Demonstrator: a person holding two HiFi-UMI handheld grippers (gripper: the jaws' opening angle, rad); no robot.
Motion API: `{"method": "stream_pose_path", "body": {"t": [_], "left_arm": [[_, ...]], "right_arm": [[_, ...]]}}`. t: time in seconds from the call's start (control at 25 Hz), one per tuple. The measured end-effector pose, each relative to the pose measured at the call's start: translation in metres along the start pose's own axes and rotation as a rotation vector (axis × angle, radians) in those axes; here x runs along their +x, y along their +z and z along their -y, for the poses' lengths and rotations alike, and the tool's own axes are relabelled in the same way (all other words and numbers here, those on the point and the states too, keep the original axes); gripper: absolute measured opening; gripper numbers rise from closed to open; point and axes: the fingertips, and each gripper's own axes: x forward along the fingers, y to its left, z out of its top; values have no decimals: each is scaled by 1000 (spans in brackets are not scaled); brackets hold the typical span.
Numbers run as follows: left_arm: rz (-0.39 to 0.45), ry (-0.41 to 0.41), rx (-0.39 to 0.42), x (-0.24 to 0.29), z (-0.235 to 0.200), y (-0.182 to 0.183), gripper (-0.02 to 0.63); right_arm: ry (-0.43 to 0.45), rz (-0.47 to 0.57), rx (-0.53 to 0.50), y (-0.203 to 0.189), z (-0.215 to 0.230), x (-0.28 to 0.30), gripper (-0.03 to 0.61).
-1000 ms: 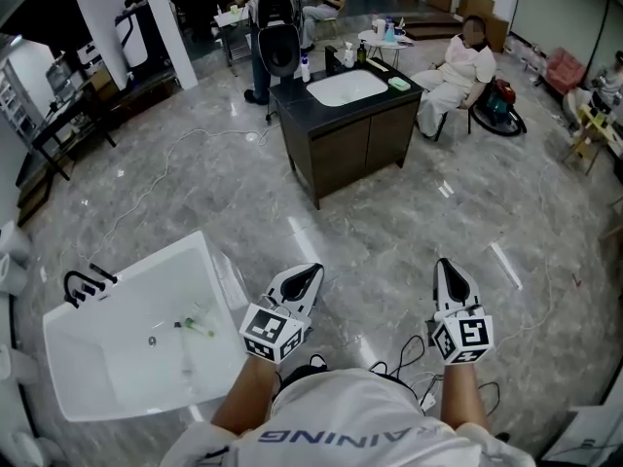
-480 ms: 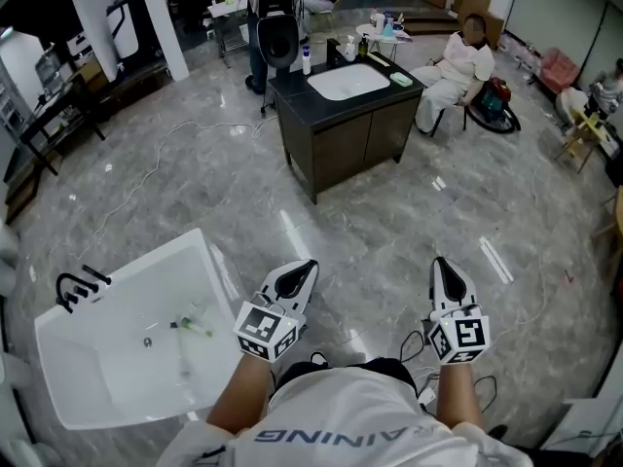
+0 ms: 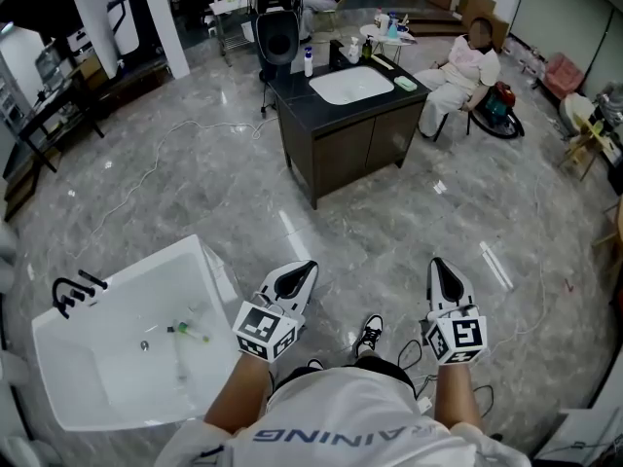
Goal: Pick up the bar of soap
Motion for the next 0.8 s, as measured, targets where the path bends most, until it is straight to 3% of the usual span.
{"method": "stream_pose_path", "body": {"t": [0.28, 0.8], "left_arm": [[4, 40, -51, 62, -23, 12, 2], [-16, 93, 17, 192, -22, 42, 2]], "right_arm": [[30, -7, -6, -3, 46, 51, 17], [60, 32, 30, 7, 167, 124, 17]]}}
